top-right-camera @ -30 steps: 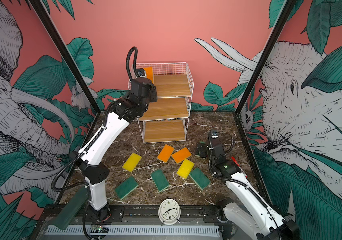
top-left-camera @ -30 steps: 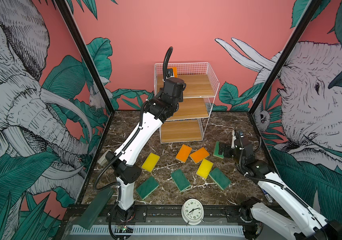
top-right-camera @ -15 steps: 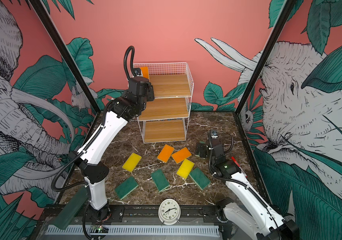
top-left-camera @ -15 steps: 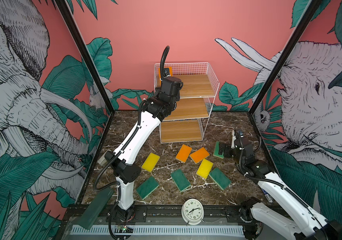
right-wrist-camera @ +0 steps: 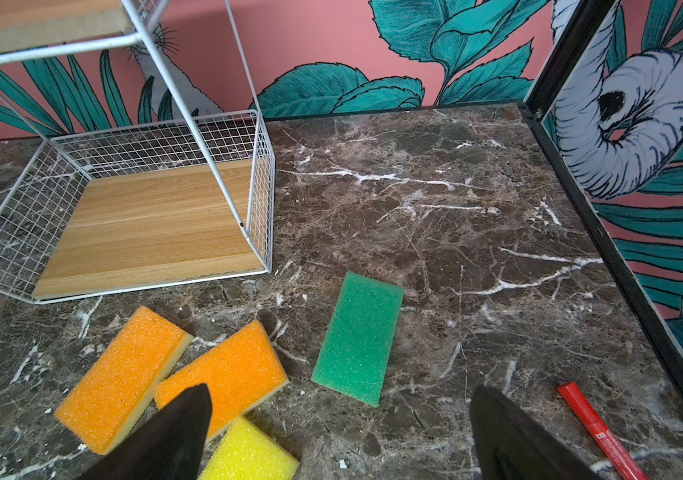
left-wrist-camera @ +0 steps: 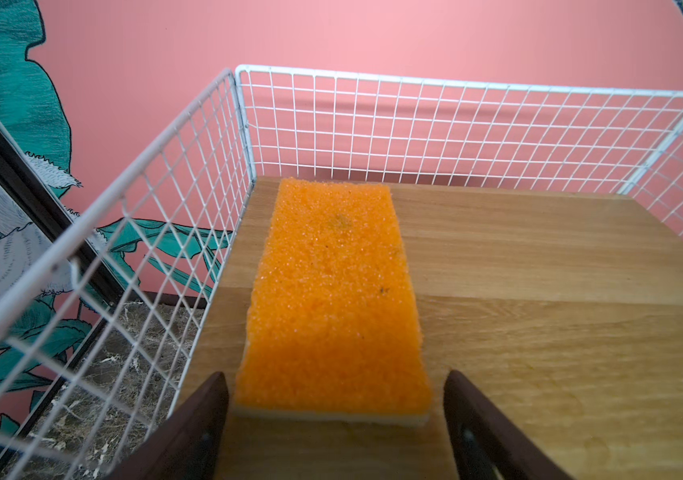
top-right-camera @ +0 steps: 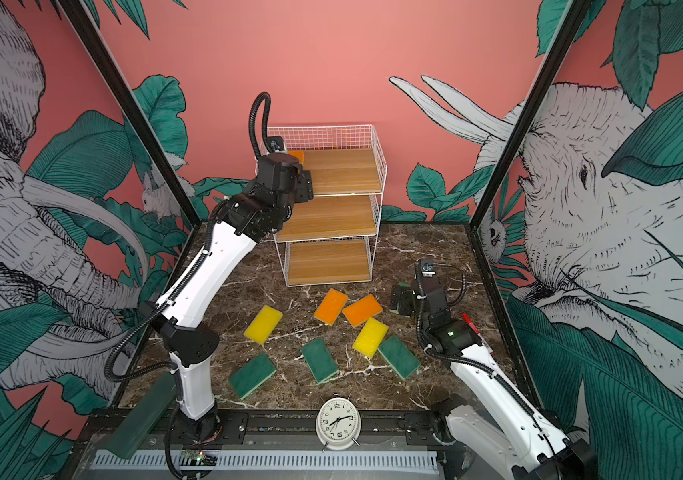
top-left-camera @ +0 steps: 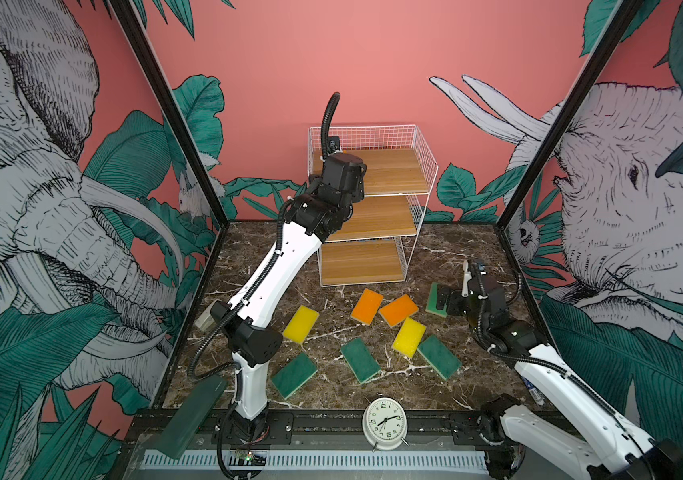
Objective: Place and organize the cleaning sponges onto the shelf
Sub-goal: 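Lower the orange sponge onto the top shelf board and open the left gripper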
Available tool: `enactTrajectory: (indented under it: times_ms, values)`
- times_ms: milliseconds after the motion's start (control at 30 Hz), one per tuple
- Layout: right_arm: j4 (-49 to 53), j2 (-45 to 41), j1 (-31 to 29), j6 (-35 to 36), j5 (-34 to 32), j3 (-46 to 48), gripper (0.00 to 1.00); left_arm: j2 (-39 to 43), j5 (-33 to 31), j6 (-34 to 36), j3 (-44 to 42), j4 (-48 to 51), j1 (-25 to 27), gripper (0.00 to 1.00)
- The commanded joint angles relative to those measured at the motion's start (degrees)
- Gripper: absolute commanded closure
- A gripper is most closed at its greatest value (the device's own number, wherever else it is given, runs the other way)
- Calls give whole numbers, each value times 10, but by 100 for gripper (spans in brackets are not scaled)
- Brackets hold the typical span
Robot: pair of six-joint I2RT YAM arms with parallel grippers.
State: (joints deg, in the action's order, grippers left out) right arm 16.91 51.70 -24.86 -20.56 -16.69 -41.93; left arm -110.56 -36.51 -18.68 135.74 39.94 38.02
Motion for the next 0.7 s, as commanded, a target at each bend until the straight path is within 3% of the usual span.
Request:
enactTrajectory:
  times_ms: [0,667]
  values:
    - [-23,-1,-2,-2,-1,1,1,5,9,-20,11,12,-7,18]
    - [-17,-10,-1,-4,-6,7,1,6,-23,-22,11,36,-7,22]
